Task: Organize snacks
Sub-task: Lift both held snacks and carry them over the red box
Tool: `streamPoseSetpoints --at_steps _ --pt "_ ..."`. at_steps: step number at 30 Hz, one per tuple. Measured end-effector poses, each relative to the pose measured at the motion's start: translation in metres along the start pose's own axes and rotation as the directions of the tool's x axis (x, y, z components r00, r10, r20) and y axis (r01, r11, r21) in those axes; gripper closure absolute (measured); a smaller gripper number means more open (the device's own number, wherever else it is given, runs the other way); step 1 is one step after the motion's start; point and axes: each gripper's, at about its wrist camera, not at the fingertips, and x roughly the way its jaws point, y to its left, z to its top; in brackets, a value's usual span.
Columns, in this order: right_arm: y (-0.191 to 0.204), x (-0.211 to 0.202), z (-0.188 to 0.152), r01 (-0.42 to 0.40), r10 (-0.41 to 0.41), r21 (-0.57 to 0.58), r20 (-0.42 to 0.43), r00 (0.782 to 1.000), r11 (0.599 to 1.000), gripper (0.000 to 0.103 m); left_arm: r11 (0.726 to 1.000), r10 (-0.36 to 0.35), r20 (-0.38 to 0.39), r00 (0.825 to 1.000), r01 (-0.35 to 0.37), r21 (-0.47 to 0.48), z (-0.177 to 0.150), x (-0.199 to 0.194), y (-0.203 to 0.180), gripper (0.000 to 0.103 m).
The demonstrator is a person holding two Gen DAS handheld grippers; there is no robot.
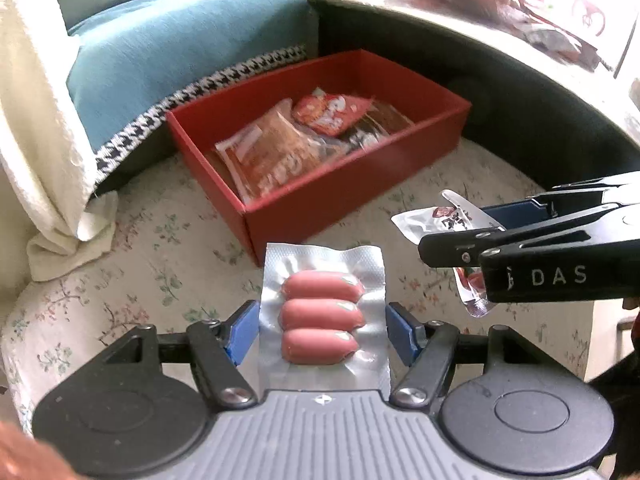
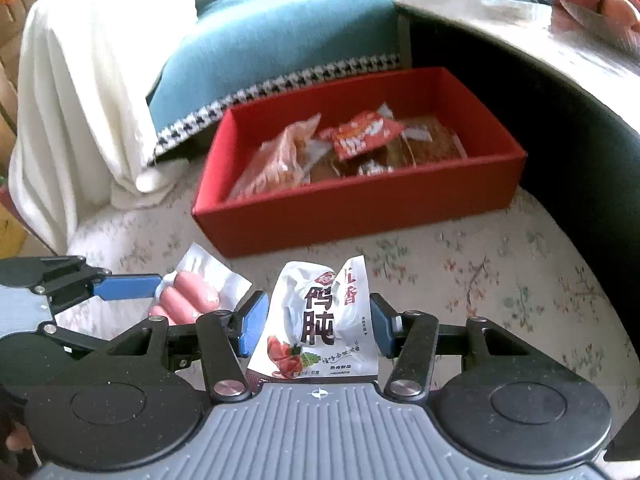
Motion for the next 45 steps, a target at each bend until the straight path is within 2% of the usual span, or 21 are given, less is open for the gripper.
streamPoseSetpoints --at_steps 23,45 --pt "-0.015 0.001 0.057 -0.045 0.038 0.043 0.142 0.989 0.998 0.041 0.998 0.016 0.118 0.993 -0.009 -0.058 0.056 -0.010 0.017 0.042" --pt "-0.034 0.052 0.107 -0.031 0.023 0.059 0.128 0.992 0.998 0.041 0.995 0.072 0.111 0.991 -0.064 -0.070 0.107 0.037 0.032 0.042"
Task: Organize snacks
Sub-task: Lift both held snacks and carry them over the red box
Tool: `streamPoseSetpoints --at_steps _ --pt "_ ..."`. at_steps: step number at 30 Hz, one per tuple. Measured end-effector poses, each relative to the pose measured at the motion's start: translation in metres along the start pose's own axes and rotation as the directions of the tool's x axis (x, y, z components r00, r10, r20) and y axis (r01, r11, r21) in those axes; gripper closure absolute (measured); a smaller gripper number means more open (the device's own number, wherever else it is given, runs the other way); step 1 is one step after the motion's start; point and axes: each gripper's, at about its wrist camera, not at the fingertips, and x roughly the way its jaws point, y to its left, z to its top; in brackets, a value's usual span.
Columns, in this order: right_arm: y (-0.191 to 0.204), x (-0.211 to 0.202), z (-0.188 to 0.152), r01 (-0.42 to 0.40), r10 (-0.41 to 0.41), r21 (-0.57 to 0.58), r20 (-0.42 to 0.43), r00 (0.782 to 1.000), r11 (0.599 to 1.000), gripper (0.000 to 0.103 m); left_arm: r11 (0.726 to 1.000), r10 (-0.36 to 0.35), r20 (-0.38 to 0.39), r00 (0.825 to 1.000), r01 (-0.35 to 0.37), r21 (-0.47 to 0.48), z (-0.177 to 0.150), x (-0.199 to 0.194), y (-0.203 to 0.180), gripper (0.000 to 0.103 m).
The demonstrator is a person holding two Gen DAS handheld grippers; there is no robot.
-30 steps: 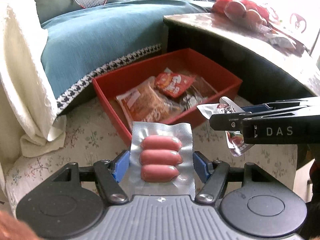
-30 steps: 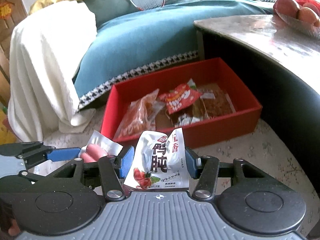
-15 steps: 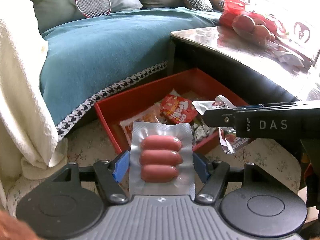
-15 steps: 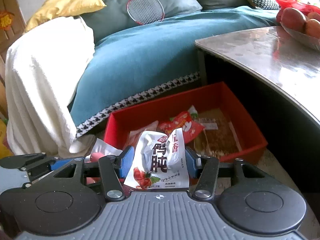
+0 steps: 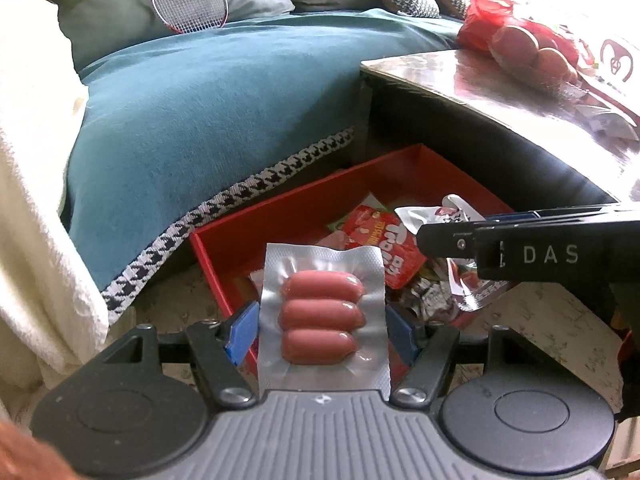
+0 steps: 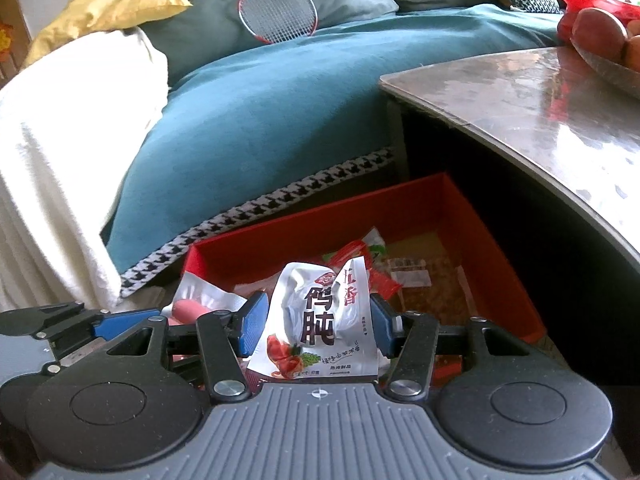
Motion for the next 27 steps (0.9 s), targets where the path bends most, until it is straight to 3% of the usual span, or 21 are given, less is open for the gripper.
streamPoseSetpoints --at_steps 27 --pt "-0.010 0.043 0.002 0.067 -0.068 -0.024 -0.060 0.996 0.997 0.040 0.999 0.003 -0.033 0.999 -0.004 -0.034 0.015 0.046 0.009 0.042"
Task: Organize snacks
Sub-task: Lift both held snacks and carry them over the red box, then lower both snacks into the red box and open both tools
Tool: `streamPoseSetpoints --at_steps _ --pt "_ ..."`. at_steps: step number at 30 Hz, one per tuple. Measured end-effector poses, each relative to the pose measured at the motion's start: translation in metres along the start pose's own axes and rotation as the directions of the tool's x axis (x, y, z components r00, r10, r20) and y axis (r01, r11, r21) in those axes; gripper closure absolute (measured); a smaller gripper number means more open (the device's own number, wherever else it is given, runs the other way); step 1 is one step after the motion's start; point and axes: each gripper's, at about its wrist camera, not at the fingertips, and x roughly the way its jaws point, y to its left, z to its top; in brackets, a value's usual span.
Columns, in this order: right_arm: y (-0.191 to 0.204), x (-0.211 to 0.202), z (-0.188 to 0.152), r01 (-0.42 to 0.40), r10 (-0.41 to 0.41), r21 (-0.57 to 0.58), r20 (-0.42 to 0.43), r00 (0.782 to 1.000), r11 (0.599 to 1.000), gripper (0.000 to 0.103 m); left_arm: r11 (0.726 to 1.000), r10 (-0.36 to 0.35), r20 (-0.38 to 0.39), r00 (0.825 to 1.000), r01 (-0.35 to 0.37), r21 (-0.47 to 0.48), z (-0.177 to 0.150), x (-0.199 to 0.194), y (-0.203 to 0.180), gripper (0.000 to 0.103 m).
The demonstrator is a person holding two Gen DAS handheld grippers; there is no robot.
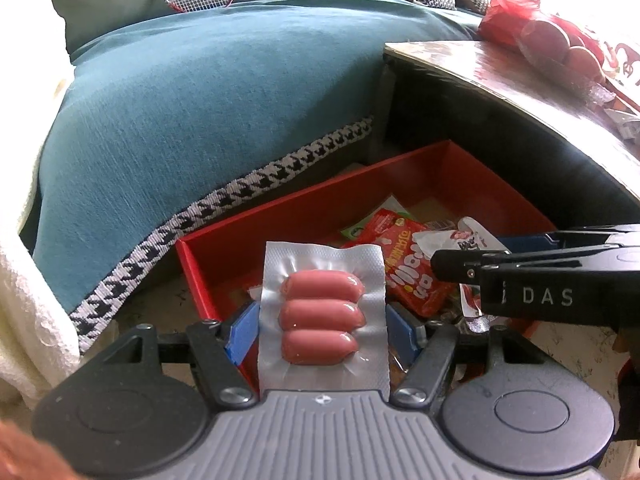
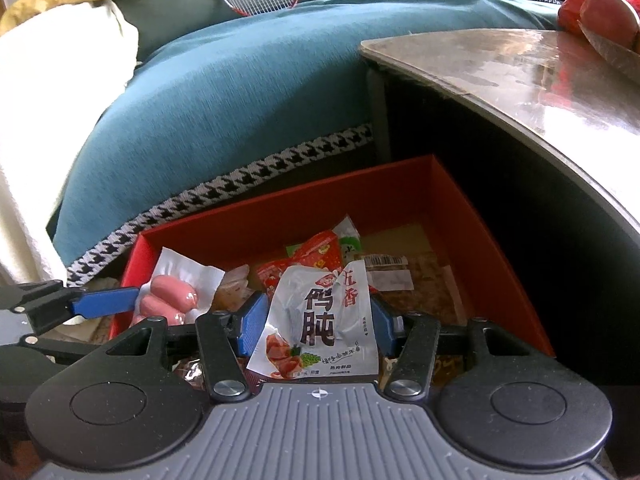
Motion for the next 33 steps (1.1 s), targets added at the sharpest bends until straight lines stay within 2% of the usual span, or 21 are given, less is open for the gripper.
streamPoseSetpoints --at_steps 11,23,33 --pt "-0.002 0.002 0.001 0.020 -0.020 0.000 0.010 1.000 1.000 0.037 1.000 -0.012 -0.009 1.000 0.012 -0.012 0.002 0.004 0.002 0.041" --pt "-0.001 -0.005 0.000 0.018 -0.018 0.002 0.021 1.000 1.000 0.033 1.000 0.007 -0.015 1.000 -0.007 -0.016 0.001 -0.001 0.001 0.041" --pt "0.002 -0.011 -0.001 0.021 -0.021 0.000 0.026 0.999 1.000 0.030 1.000 0.024 0.014 1.000 -0.024 -0.013 0.001 -0.015 -0.002 0.041"
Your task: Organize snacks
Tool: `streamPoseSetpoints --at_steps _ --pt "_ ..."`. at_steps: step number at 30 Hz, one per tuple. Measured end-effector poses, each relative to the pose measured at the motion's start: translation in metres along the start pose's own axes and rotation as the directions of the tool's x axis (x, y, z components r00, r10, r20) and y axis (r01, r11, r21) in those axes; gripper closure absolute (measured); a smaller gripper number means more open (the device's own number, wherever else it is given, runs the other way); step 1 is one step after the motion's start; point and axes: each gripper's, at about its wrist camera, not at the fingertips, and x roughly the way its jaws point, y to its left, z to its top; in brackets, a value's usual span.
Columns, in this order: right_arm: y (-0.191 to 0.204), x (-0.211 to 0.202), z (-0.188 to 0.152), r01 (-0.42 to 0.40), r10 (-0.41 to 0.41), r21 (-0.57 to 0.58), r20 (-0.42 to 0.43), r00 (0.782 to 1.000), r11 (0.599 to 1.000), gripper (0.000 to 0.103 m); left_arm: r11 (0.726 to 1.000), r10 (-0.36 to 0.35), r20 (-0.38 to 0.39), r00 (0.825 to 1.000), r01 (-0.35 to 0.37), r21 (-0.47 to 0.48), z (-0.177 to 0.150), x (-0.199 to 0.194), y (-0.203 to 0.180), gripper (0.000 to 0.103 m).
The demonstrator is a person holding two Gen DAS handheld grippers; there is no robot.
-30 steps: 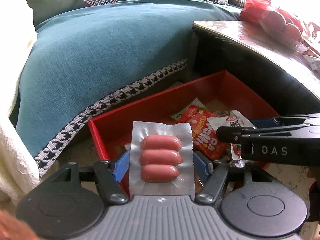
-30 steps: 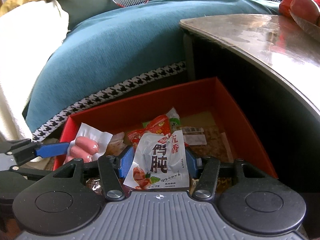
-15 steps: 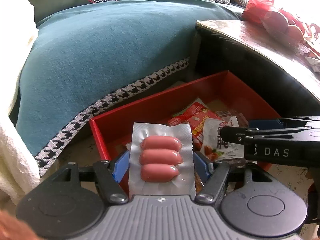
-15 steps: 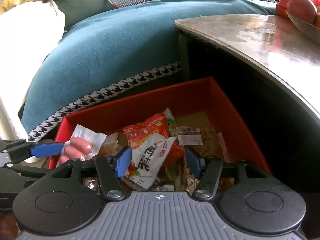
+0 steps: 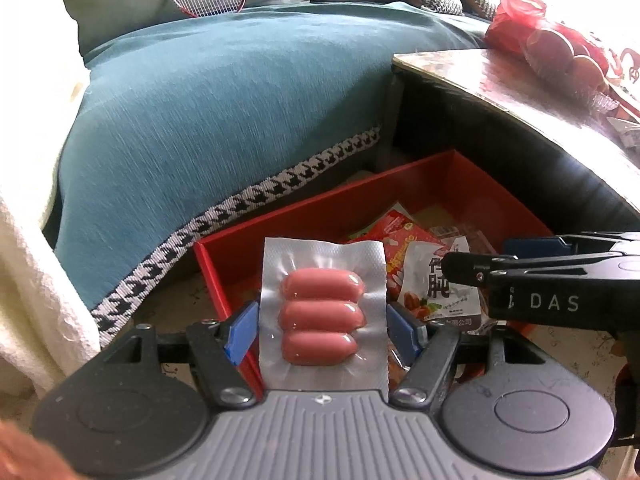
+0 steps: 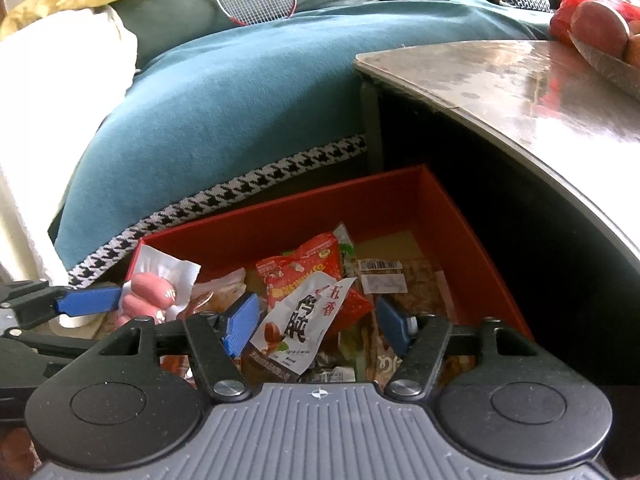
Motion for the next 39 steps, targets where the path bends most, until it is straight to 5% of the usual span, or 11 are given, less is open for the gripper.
streamPoseSetpoints --at_steps 4,39 --pt "0.000 -0.001 0.000 0.001 -0.001 0.003 0.003 1.000 1.000 0.026 0.999 0.041 0.026 0.999 -0.042 0.026 0.001 -0.004 -0.002 0.041" --pt "0.008 -0.019 -0.011 0.025 -0.025 -0.028 0.002 1.000 0.999 0.018 1.000 0.021 0.008 1.000 -0.022 0.010 -0.011 -0.020 -0.003 0.041"
